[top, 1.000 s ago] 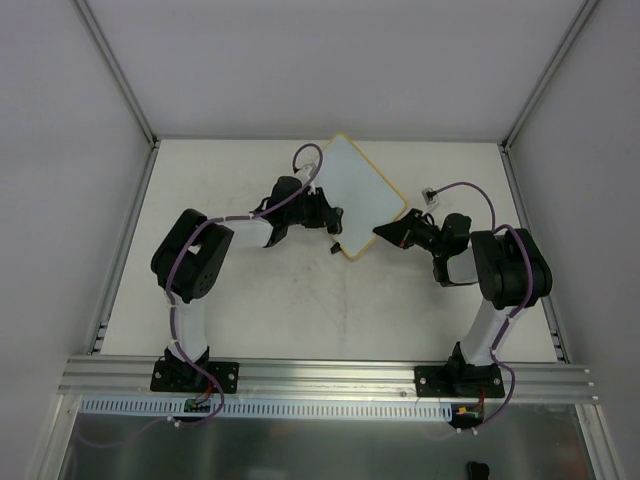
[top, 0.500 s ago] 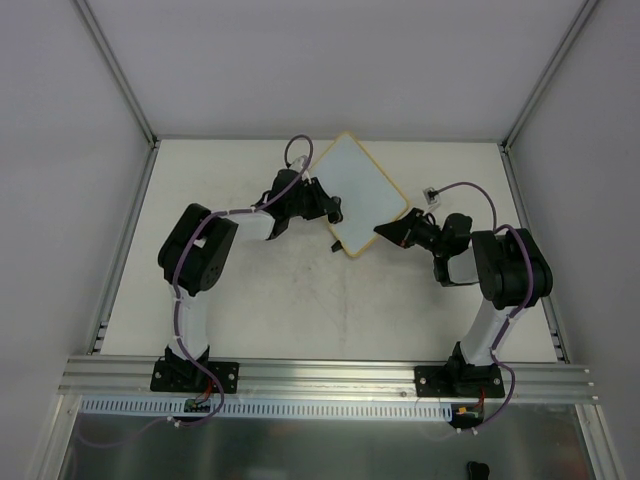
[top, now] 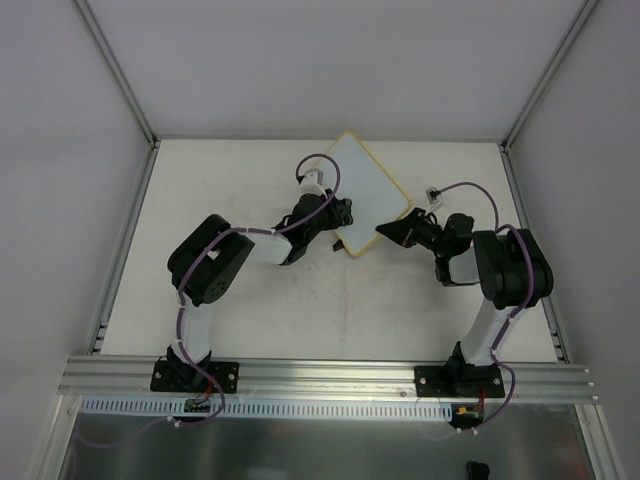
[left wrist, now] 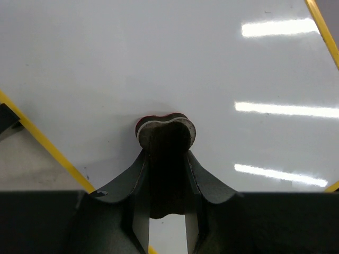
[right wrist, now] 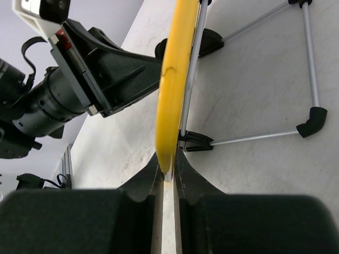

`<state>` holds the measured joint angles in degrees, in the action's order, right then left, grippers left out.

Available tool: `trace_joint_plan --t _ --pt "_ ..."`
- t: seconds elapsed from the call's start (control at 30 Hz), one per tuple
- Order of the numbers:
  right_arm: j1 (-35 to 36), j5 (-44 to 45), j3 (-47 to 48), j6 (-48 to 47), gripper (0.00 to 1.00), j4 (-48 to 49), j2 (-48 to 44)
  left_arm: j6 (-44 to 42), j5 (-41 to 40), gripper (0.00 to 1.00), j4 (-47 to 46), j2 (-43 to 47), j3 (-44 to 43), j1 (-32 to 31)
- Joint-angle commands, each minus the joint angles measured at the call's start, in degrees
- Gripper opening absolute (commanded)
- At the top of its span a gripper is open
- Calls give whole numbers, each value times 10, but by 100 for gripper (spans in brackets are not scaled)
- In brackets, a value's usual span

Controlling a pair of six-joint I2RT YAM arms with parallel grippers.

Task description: Erase the whiteboard

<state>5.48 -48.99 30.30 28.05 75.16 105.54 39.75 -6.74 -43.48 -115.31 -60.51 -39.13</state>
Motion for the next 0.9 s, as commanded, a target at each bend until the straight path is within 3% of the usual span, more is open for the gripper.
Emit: trace_joint_plan --t 0.0,0.3,0.63,0.87 --pt "17 -57 4 -5 0 126 -9 24 83 0 18 -12 12 -99" --pt "18 -57 5 -5 0 126 -9 80 40 0 1 39 75 -159" --pt "18 -58 5 -5 0 126 -9 43 50 0 110 206 141 -56" --pt "20 -58 7 -5 0 126 -7 7 43 0 249 357 190 22"
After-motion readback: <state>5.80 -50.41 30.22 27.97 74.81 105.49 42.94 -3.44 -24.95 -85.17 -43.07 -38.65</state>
